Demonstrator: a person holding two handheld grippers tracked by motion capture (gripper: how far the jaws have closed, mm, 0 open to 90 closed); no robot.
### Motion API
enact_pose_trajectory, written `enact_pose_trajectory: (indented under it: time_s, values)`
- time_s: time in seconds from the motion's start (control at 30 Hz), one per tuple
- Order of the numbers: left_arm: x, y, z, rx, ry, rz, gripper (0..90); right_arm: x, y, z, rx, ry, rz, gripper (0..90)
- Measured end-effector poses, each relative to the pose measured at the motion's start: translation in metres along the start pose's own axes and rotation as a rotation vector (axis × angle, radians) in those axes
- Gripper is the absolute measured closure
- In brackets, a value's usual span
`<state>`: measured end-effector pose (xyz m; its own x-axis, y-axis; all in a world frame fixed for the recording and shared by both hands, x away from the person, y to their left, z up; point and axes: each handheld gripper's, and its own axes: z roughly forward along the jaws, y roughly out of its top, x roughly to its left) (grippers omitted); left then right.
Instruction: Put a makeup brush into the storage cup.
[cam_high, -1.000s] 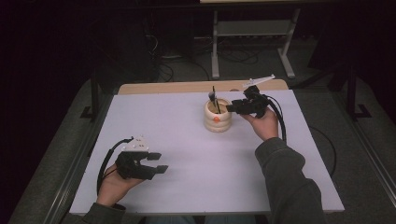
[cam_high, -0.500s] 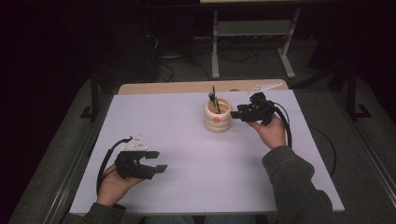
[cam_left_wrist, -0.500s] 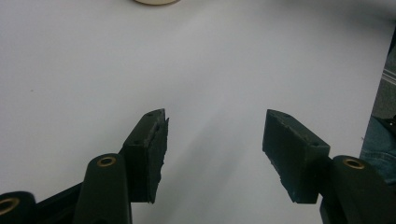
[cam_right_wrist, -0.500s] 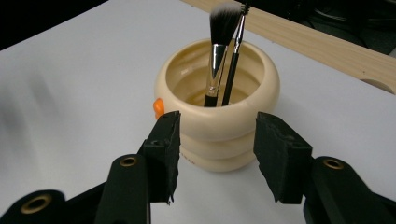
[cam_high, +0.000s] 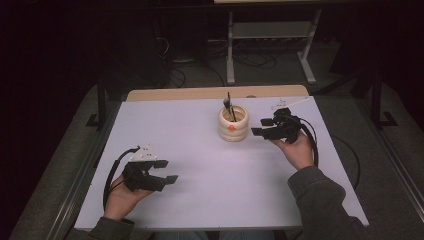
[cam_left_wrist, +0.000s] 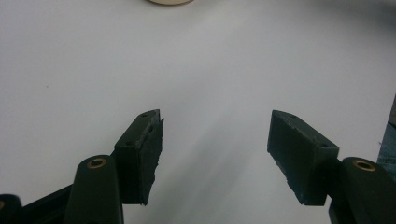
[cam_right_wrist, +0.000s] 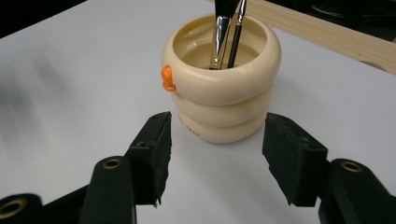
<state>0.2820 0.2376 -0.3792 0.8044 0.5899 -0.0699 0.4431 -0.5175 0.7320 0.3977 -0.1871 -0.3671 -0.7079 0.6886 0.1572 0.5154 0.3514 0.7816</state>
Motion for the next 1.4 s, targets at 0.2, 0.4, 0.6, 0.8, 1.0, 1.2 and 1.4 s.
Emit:
enact_pose_trajectory:
  time_s: [0.2,0.4,0.6,0.8,1.0,1.2,1.4]
  values:
    - [0.001,-0.001,0.001,-0.002,0.009,-0.007,33.7,0.004,-0.005,-0.004,0.001,0.002,-0.008,39.4]
    - [0.001,-0.003,0.002,-0.008,0.020,-0.020,32.8,0.009,-0.011,-0.007,0.005,0.004,-0.007,38.1]
    - [0.002,-0.005,0.002,-0.005,0.031,-0.014,32.2,0.012,-0.018,-0.009,0.008,0.006,-0.010,36.8]
    - [0.002,-0.006,0.001,-0.011,0.037,-0.028,31.8,0.015,-0.025,-0.011,0.010,0.009,-0.007,35.7]
    - [0.002,-0.007,0.001,-0.004,0.041,-0.022,31.5,0.019,-0.032,-0.016,0.004,0.004,-0.010,34.6]
    - [0.004,-0.010,0.001,-0.003,0.048,-0.027,30.9,0.022,-0.041,-0.020,-0.010,0.004,-0.017,33.5]
    - [0.005,-0.013,0.001,-0.006,0.057,-0.035,30.3,0.028,-0.050,-0.024,-0.007,0.004,-0.005,32.1]
